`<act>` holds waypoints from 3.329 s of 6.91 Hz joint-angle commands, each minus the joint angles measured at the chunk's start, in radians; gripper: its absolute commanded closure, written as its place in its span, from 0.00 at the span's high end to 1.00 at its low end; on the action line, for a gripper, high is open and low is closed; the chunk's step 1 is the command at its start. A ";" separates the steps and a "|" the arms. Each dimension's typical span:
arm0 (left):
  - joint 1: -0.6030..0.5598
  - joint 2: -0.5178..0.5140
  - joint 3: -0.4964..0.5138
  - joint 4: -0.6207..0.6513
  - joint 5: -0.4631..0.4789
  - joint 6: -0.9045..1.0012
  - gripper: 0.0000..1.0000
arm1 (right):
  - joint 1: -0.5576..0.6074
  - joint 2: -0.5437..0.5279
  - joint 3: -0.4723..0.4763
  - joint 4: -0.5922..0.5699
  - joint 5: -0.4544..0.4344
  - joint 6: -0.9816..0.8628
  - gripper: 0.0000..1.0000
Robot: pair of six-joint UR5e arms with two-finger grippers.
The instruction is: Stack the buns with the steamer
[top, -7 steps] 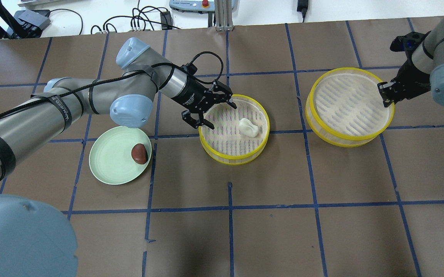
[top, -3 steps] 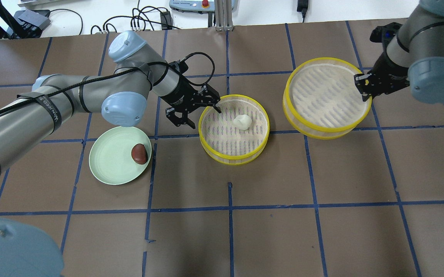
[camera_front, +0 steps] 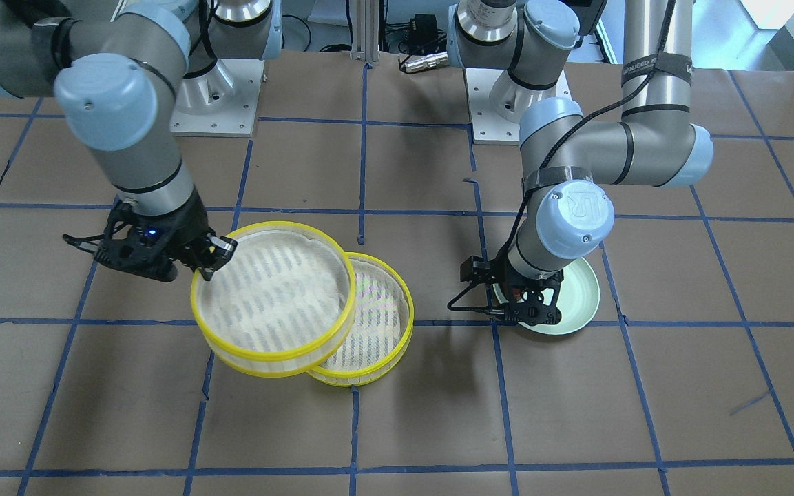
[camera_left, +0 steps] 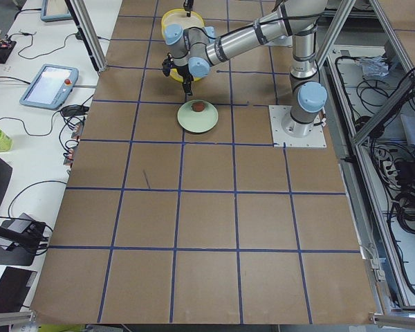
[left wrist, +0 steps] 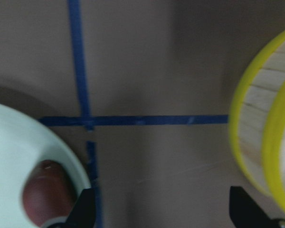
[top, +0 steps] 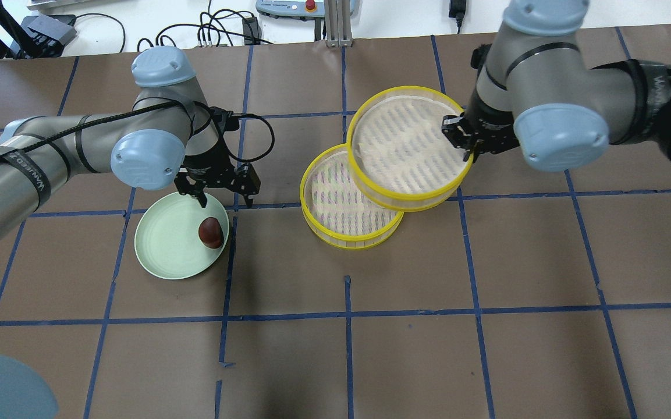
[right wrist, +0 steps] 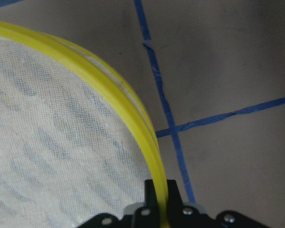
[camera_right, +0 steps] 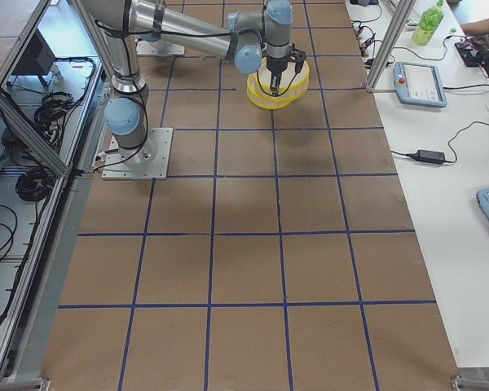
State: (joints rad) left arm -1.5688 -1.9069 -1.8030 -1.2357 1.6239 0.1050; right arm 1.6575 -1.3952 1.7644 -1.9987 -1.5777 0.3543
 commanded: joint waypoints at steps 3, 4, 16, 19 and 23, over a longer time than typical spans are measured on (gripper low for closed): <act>0.018 -0.026 -0.078 -0.004 0.111 0.048 0.85 | 0.131 0.096 -0.013 -0.014 -0.007 0.178 0.04; 0.018 -0.026 -0.073 -0.001 0.111 0.047 0.85 | 0.137 0.110 -0.013 -0.014 -0.007 0.179 0.04; 0.026 -0.035 -0.061 0.002 0.054 -0.016 0.21 | 0.136 0.139 -0.023 -0.014 0.002 0.156 0.09; 0.029 -0.009 -0.044 0.001 0.060 -0.030 0.01 | 0.131 0.134 -0.020 -0.014 -0.001 0.158 0.14; 0.026 0.031 0.117 -0.136 -0.382 -0.320 0.02 | 0.124 0.127 -0.032 -0.012 -0.002 0.152 0.73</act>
State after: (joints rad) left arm -1.5428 -1.8791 -1.7153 -1.3476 1.4718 -0.1104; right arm 1.7865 -1.2632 1.7414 -2.0124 -1.5778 0.5123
